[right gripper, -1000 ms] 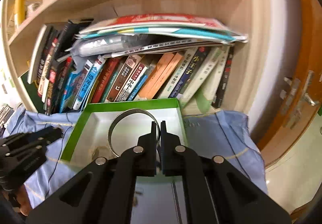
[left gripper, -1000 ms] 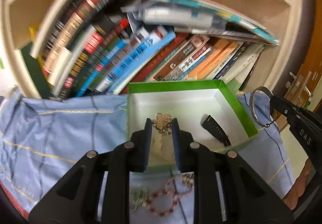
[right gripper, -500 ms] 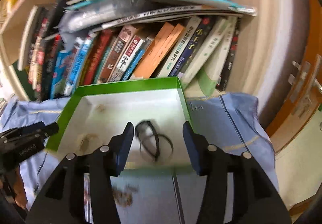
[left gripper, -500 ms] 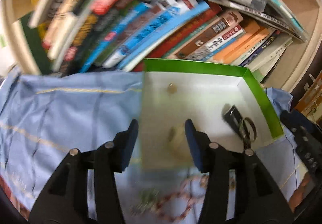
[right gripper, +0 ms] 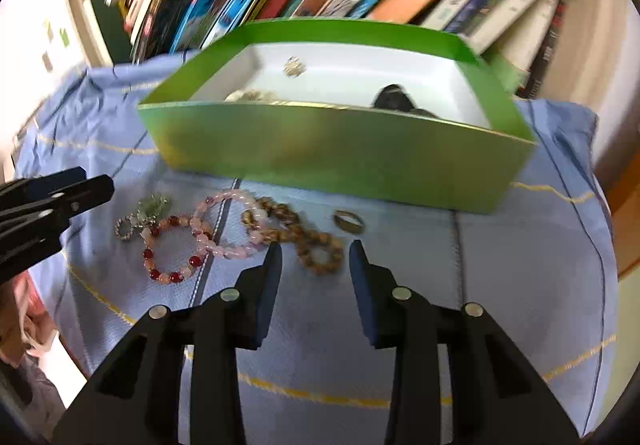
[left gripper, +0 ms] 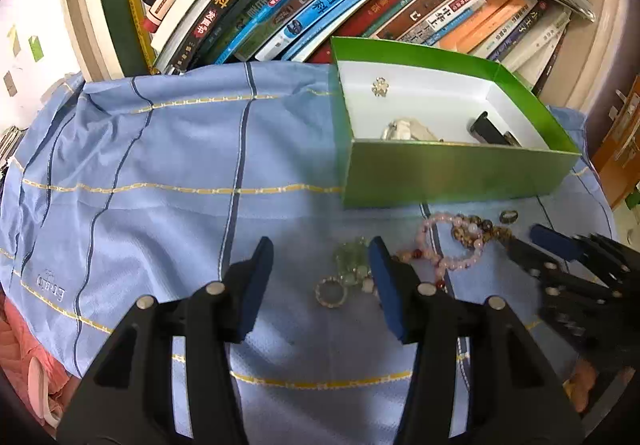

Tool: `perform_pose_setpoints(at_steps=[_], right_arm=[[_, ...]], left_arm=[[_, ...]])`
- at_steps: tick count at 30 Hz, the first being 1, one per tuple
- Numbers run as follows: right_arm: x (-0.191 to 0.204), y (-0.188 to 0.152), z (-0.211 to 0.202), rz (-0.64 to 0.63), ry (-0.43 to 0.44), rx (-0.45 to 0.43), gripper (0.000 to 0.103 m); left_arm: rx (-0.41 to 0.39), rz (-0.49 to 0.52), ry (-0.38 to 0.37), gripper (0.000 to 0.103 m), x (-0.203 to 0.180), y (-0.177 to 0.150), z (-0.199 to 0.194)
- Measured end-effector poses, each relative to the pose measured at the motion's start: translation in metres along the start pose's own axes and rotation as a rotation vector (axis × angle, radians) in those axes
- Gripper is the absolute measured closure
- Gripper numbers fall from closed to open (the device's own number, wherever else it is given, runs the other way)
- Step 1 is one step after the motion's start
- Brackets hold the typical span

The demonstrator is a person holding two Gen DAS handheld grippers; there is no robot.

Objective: Organize jewelry

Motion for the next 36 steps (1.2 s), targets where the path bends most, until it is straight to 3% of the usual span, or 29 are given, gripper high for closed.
perform_pose_setpoints(at_steps=[2,4,5,10,17,23,25,29,32,33,36], right_arm=[[0.005,0.001,0.01,-0.019,-0.011,0.015,0.076],[0.008,0.002,0.016,-0.034,-0.021,0.03,0.094],[0.008,0.003,0.018,-0.028,-0.015,0.033,0.095],[0.0,-0.004,0.009,-0.019,-0.008,0.037,0.095],[-0.035,-0.038,-0.045,0.038,-0.044,-0.009,0.095],[-0.056,-0.048,-0.04,0.115,-0.051,0.013,0.087],[-0.053,-0.048,-0.039,0.11,-0.04,0.012,0.086],[-0.049,-0.048,-0.039,0.104,-0.025,0.012,0.079],[-0.051,-0.051,-0.035,0.11,-0.022,0.021,0.079],[-0.051,-0.051,-0.034,0.111,-0.023,0.023,0.079],[-0.052,-0.052,-0.033,0.118,-0.022,0.025,0.079]], left_arm=[[0.011,-0.004,-0.008,0.053,0.001,-0.004,0.003],[0.027,-0.007,-0.01,0.053,0.002,-0.009,0.007],[0.034,-0.006,-0.012,0.053,0.001,-0.012,0.008],[0.074,0.012,-0.03,0.052,-0.005,-0.025,0.016],[0.088,0.068,-0.075,0.052,-0.02,-0.037,0.014],[0.108,0.072,-0.094,0.053,-0.03,-0.033,0.025],[0.114,0.059,-0.092,0.062,-0.03,-0.028,0.031],[0.124,0.04,-0.09,0.069,-0.028,-0.02,0.04],[0.118,0.037,-0.108,0.08,-0.03,-0.017,0.041],[0.114,0.037,-0.121,0.088,-0.031,-0.015,0.042],[0.109,0.034,-0.125,0.091,-0.032,-0.013,0.042]])
Point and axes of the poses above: each gripper's, at about its wrist camera, not at the fingertips, and z roughly the way its jaws point, x to its left, y to its top, the point moved 9 cm from there along z, roughly the way its jaws point, and after that the axes turned 1 degree about y, right-handed, at the moved point
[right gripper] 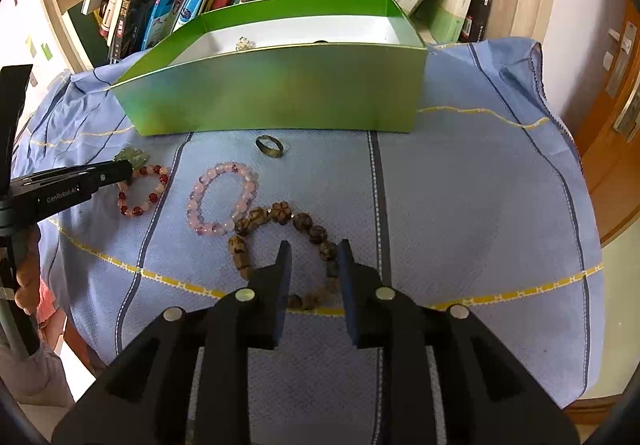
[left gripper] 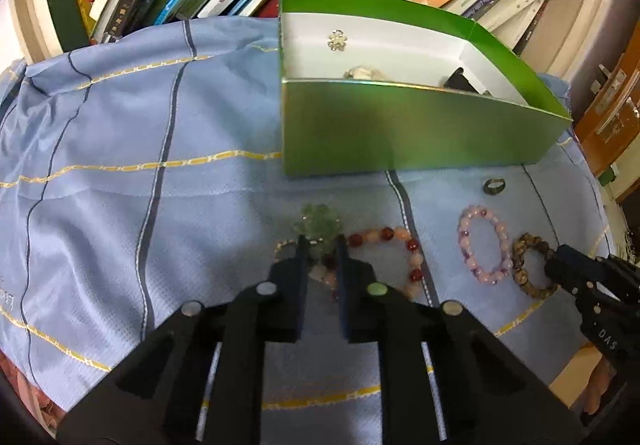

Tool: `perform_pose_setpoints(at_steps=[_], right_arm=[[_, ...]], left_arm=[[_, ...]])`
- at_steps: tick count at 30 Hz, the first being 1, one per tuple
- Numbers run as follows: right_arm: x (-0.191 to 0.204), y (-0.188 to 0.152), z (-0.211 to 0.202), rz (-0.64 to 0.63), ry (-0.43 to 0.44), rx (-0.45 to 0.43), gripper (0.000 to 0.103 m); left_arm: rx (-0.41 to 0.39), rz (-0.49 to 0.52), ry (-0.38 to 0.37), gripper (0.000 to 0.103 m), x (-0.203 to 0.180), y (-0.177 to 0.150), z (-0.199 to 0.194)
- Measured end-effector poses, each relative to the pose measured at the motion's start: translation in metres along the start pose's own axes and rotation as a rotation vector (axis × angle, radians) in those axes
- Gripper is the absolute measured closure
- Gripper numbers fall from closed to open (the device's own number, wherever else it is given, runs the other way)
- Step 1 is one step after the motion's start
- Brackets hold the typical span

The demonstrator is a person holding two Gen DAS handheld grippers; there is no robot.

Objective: Organize jewelry

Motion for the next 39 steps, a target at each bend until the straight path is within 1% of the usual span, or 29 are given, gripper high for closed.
perform_pose_setpoints(at_steps=[4,7,8,9,11,12,14,18,19,22,27,34,37,38,39], right_arm=[[-0.005,0.002,-0.007,0.006,-0.011,-0.016,0.079],[-0.011,0.005,-0.013,0.019,-0.03,-0.032,0.079],[-0.013,0.006,-0.013,0.023,-0.041,-0.035,0.075],[-0.015,0.007,-0.014,0.027,-0.062,-0.041,0.067],[-0.018,0.007,-0.015,0.03,-0.085,-0.048,0.057],[-0.019,0.007,-0.016,0.033,-0.09,-0.051,0.055],[-0.02,0.007,-0.016,0.032,-0.094,-0.052,0.055],[-0.015,0.007,-0.012,0.022,-0.09,-0.041,0.055],[-0.014,0.007,-0.009,0.018,-0.09,-0.035,0.055],[-0.009,0.007,-0.001,0.016,-0.086,-0.018,0.055],[-0.003,0.005,0.006,0.007,-0.077,-0.001,0.055],[-0.008,0.006,0.008,0.018,-0.085,0.001,0.055],[-0.006,0.007,0.01,0.008,-0.097,-0.003,0.056],[-0.005,0.007,0.01,0.0,-0.099,-0.005,0.06],[-0.004,0.007,0.01,-0.008,-0.102,-0.01,0.071]], left_arm=[[-0.041,0.004,0.009,0.091,0.0,0.002,-0.019],[-0.095,0.017,0.044,0.091,0.001,0.004,-0.044],[-0.104,0.019,0.058,0.091,0.002,0.005,-0.048],[-0.114,0.021,0.078,0.091,0.002,0.004,-0.052],[-0.126,0.022,0.107,0.091,0.002,0.002,-0.057],[-0.128,0.022,0.115,0.091,0.002,0.001,-0.059],[-0.123,0.02,0.118,0.087,0.005,-0.005,-0.06],[-0.098,-0.018,0.117,0.071,0.018,-0.015,-0.055],[-0.092,-0.029,0.116,0.069,0.021,-0.018,-0.054],[-0.056,-0.042,0.117,0.068,0.027,-0.025,-0.042],[-0.028,-0.026,0.092,0.067,0.02,-0.028,-0.027],[-0.009,-0.035,0.063,0.067,0.015,-0.011,-0.008],[-0.004,-0.035,0.066,0.071,0.013,-0.009,-0.003],[-0.007,-0.034,0.068,0.072,0.012,-0.008,-0.003],[-0.01,-0.034,0.071,0.072,0.012,-0.009,-0.003]])
Point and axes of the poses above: each gripper's, at about its wrist camera, not at the fingertips, and z roughly the way its jaws point, x to its left, y to its top, the point moved 9 cm from there along z, roughly the way its jaws point, and after that the axes turned 1 degree about y, right-handed, at the moved point
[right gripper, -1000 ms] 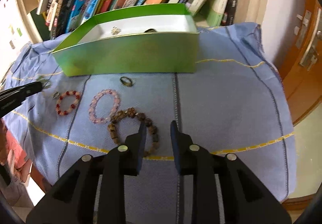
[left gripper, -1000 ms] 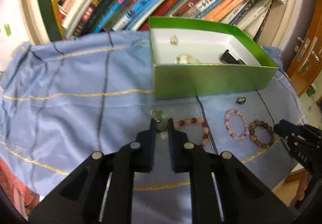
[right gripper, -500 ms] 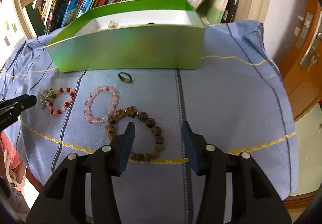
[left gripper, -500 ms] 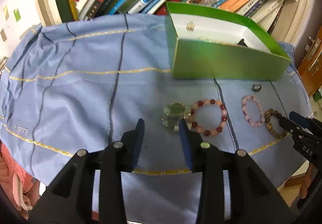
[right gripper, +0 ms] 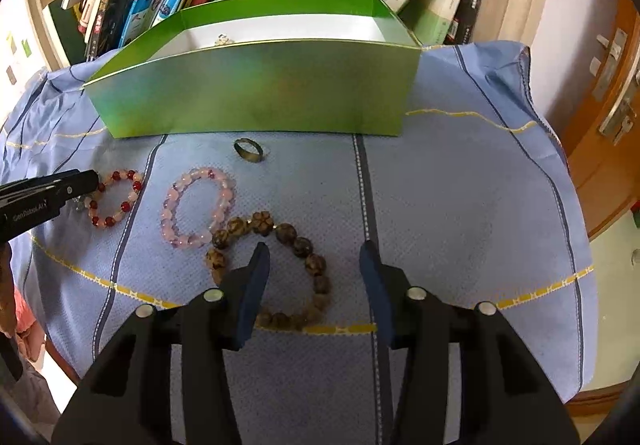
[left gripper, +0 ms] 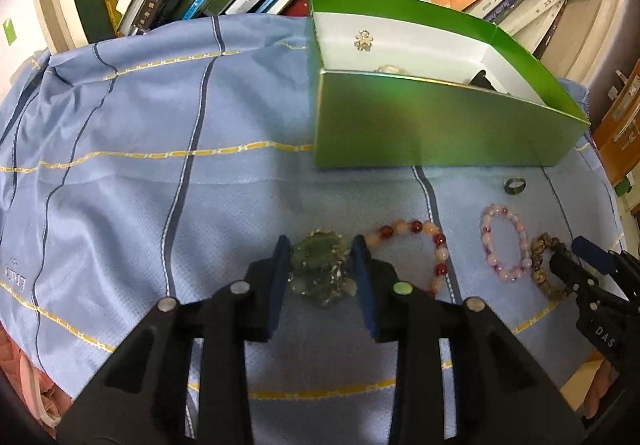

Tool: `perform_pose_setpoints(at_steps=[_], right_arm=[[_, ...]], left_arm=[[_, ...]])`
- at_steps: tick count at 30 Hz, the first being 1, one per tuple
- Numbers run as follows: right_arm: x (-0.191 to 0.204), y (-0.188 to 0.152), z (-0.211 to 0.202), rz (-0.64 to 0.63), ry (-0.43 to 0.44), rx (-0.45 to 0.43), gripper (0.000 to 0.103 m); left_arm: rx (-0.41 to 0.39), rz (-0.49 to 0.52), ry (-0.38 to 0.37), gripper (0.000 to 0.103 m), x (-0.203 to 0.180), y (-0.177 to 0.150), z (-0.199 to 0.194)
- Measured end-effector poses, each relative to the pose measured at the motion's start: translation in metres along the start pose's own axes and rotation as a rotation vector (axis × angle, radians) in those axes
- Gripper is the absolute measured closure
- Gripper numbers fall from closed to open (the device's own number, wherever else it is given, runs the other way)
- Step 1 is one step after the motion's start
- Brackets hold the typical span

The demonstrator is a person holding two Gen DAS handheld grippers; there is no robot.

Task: Organize jewelry
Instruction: 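Grasp the brown wooden bead bracelet with the right tool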

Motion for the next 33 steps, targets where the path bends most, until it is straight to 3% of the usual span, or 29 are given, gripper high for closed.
perform_pose_setpoints(at_steps=[2,4,10,20,23,27,33], right_arm=[[0.004,0.001,0.0,-0.005,0.011,-0.003,0.086],[0.007,0.001,-0.001,-0.007,0.02,-0.002,0.092],[0.009,0.002,-0.006,-0.004,0.028,-0.012,0.092],[-0.007,0.031,-0.055,0.036,0.003,-0.152,0.092],[-0.01,0.032,-0.056,0.039,-0.003,-0.156,0.092],[-0.004,0.025,-0.047,0.039,0.01,-0.122,0.092],[0.016,0.032,-0.059,0.007,0.059,-0.156,0.092]], left_arm=[[-0.002,-0.007,0.003,0.073,0.001,0.0,-0.001],[-0.008,-0.021,0.013,0.075,0.005,0.0,-0.004],[-0.049,-0.035,0.038,0.076,0.014,0.001,-0.021],[-0.126,-0.044,0.058,0.076,0.022,0.008,-0.053],[-0.12,-0.042,0.058,0.076,0.021,0.006,-0.052],[-0.111,-0.031,0.041,0.076,0.015,-0.002,-0.054],[-0.105,0.05,-0.05,0.075,-0.023,-0.014,-0.063]])
Point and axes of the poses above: each gripper's, at about its wrist camera, not at the fingertips, and z roughly the way its jaws point, x to its left, y to its top, the point moved 9 cm from there along z, roughly the way its jaws point, and after that the axes turned 1 degree about y, right-handed, at the moved point
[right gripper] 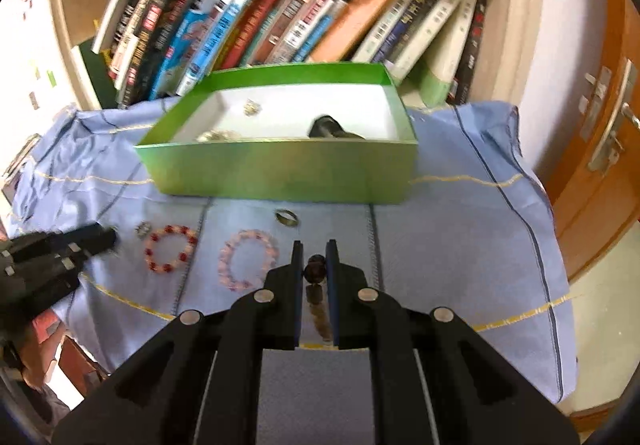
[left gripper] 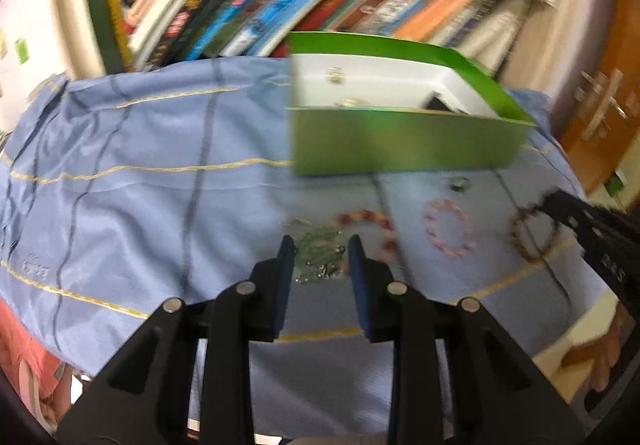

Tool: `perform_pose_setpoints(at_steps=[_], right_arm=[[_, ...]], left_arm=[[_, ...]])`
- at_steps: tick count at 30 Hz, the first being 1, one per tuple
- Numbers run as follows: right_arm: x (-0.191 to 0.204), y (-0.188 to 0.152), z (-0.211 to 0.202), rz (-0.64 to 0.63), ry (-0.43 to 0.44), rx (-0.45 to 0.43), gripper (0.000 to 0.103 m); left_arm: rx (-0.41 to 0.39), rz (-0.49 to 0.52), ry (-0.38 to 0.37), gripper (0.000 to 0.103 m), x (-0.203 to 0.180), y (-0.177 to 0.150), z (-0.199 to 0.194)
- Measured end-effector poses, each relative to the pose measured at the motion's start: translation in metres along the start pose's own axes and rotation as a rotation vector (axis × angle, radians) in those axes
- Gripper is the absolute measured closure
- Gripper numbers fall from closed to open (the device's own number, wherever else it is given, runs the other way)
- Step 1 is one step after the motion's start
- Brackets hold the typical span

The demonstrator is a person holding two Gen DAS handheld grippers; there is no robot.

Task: Organize jewelry
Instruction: 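Grasp the brown wooden bead bracelet with the right tool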

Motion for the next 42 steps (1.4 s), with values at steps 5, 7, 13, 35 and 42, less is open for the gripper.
perform_pose_setpoints(at_steps=[5,7,13,35,42], right_arm=[[-0.008,-0.013,0.015,0.011,-0.019,0.059,0.092],[-0.015,-0.023,0.021,0.025,-0.03,0.093,0.089],[-0.032,-0.036,0.027,0.065,-0.051,0.122,0.087],[-0.032,-0.036,0.05,0.038,-0.076,0.146,0.06],[-0.02,-0.041,0.053,-0.002,-0.061,0.151,0.092]], left_arm=[[0.067,0.051,-0.012,0.075,-0.016,-0.017,0.018],[0.088,0.062,-0.006,0.069,-0.016,-0.024,0.023],[0.102,0.048,-0.02,0.066,-0.01,-0.028,0.024],[0.142,-0.011,0.036,0.077,-0.005,0.008,0.072],[0.125,0.017,0.068,0.095,-0.011,0.007,0.071]])
Point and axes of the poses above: each gripper's, at about its wrist camera, not at the fingertips, and z roughly the way its jaws point, x to its left, y to its top, the point moved 9 cm from there along z, roughly the way its jaws point, and after that the axes turned 1 degree about y, right-handed, at the moved point
